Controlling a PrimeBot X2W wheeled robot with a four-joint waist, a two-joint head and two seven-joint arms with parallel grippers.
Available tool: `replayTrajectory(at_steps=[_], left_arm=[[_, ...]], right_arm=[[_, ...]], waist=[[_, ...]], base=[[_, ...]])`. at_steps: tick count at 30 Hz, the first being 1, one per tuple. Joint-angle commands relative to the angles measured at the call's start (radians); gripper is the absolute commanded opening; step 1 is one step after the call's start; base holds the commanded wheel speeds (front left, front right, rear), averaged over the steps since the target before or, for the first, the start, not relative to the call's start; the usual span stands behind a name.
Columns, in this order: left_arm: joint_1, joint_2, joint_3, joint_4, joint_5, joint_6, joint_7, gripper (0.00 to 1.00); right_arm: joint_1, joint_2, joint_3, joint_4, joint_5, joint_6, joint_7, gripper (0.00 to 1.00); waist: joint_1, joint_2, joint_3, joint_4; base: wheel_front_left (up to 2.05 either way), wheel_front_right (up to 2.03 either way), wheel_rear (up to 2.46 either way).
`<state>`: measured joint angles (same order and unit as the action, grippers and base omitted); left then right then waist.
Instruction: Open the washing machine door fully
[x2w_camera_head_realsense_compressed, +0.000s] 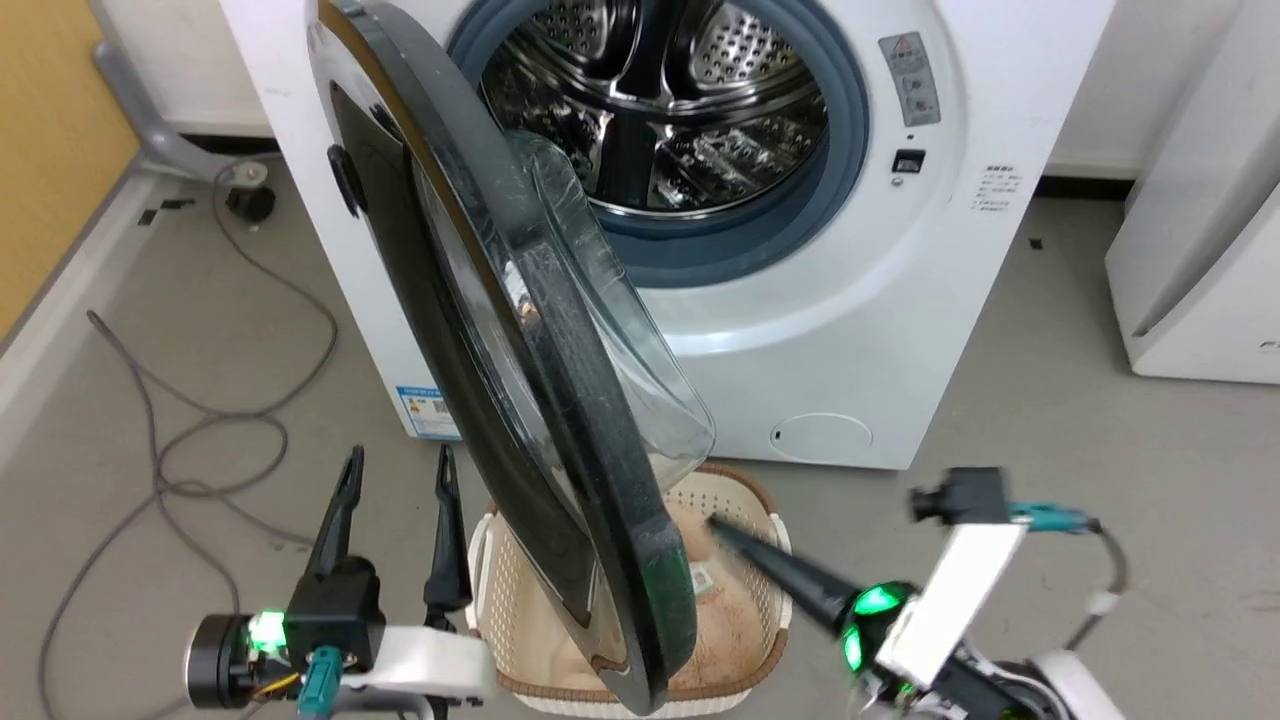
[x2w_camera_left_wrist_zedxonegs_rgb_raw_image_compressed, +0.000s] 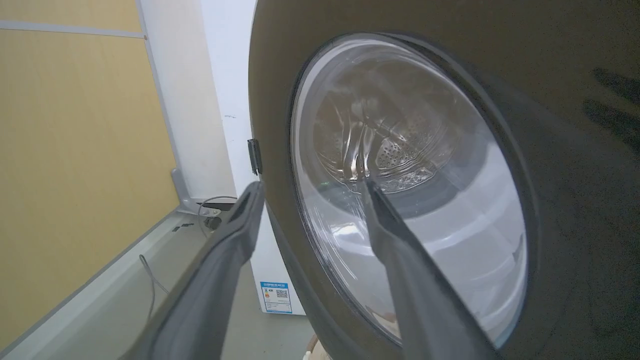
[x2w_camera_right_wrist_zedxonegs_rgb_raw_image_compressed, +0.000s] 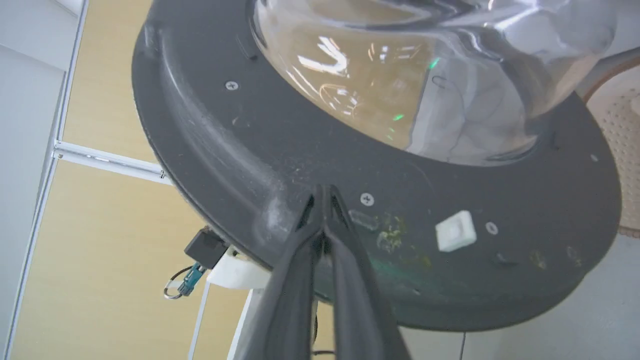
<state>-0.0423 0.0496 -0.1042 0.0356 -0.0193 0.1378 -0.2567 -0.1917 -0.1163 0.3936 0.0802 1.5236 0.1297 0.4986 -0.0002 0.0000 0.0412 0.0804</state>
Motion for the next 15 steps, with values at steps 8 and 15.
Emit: replayTrajectory(at_steps=[8,15], left_arm=[[0.034,0.002,0.013,0.006,0.005,0.003,-0.005,1.00],[0.038,0.002,0.019,0.005,0.006,0.004,-0.005,1.00]], right_arm=[[0.033,-0.021,-0.095,-0.100,-0.134,0.001,-0.339,0.00],[0.025,-0.157,-0.092,-0.094,-0.441,0.001,-0.671,0.00]], waist=[[0.0002,0.0000,-0.031,-0.021],[0.0002,0.0000,-0.037,-0.037]], base=[[0.00,0.00,0.00],[0.00,0.00,0.00]])
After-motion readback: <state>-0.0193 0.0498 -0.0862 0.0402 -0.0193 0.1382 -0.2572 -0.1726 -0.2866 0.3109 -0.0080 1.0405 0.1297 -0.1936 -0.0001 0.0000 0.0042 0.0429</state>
